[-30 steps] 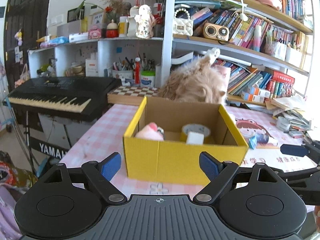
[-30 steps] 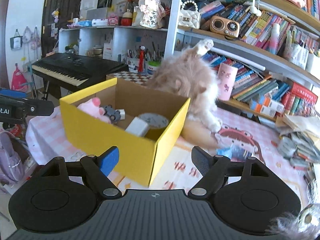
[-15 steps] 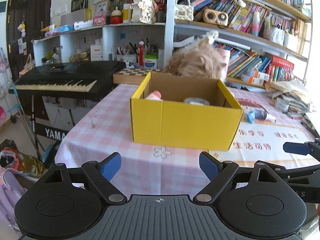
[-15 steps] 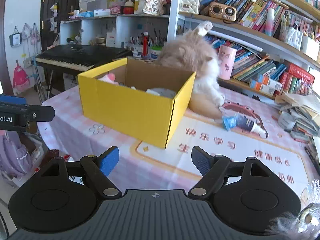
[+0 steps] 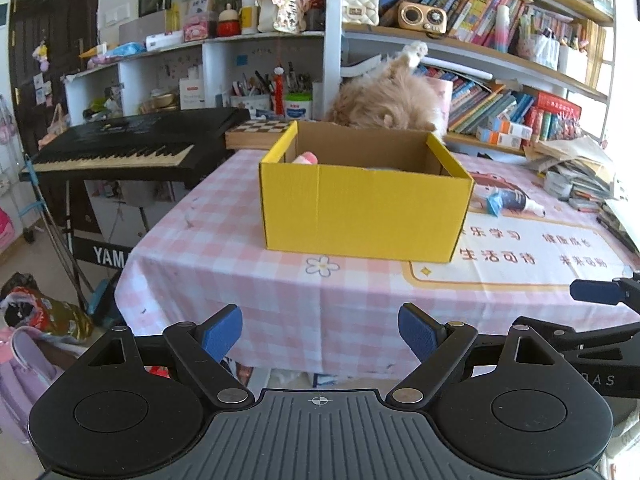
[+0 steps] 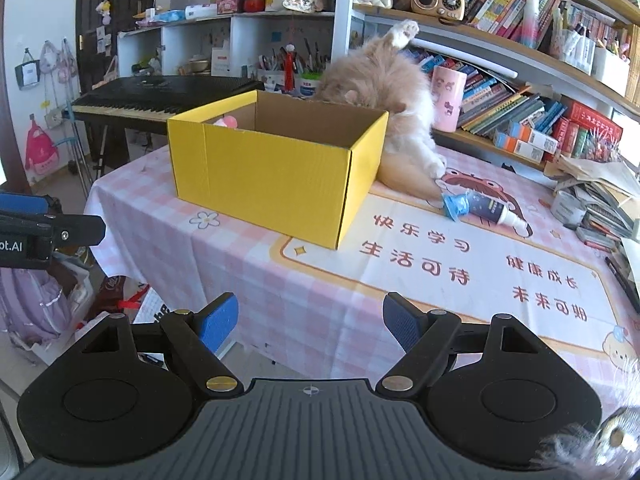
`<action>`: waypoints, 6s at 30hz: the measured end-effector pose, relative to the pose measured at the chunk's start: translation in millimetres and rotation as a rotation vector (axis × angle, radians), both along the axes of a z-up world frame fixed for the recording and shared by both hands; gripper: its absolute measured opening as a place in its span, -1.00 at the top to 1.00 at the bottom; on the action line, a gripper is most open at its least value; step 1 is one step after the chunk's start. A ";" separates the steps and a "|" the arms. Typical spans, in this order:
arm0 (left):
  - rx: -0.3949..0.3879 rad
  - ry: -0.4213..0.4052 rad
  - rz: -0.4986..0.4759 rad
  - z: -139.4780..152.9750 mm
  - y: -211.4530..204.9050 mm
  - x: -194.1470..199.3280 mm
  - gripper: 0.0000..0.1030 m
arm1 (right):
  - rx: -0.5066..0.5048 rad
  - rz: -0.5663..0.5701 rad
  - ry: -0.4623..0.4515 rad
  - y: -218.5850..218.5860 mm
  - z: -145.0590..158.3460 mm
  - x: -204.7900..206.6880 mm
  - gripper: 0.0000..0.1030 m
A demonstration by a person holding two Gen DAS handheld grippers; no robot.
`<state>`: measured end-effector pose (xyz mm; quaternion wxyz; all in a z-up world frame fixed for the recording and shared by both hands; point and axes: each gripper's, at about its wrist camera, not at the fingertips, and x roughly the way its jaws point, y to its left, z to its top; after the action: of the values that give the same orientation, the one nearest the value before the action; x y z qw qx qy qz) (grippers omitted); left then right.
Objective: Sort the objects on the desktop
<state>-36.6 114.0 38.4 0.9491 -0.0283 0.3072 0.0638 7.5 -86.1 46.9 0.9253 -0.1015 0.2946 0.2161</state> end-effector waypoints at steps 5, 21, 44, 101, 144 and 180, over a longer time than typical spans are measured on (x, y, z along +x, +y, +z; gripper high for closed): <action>-0.010 0.017 -0.030 -4.2 -2.2 -2.8 -0.71 | -0.005 -0.020 0.010 -1.8 -1.8 -7.1 -0.54; -0.053 0.037 -0.062 -16.9 -9.7 -4.5 -0.75 | -0.075 -0.020 0.020 -1.7 -6.2 -21.7 -0.58; -0.048 0.064 -0.238 -22.3 -42.6 33.6 -0.78 | -0.103 -0.155 0.067 -29.7 -12.5 -9.1 -0.58; 0.015 0.141 -0.426 -32.5 -242.5 195.9 -0.78 | 0.017 -0.340 0.176 -216.5 -21.5 150.2 -0.58; 0.069 0.210 -0.249 -62.6 -245.7 360.1 -0.36 | -0.118 0.283 0.141 -156.8 -41.5 388.7 -0.05; -0.177 0.202 -0.223 -39.8 -206.7 309.0 0.47 | -0.099 0.184 0.223 -159.8 -57.6 429.2 0.42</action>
<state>272.4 -92.7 -1.4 0.9084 -0.0707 0.4066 -0.0665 436.8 -245.9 -10.7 0.8570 -0.1490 0.3950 0.2954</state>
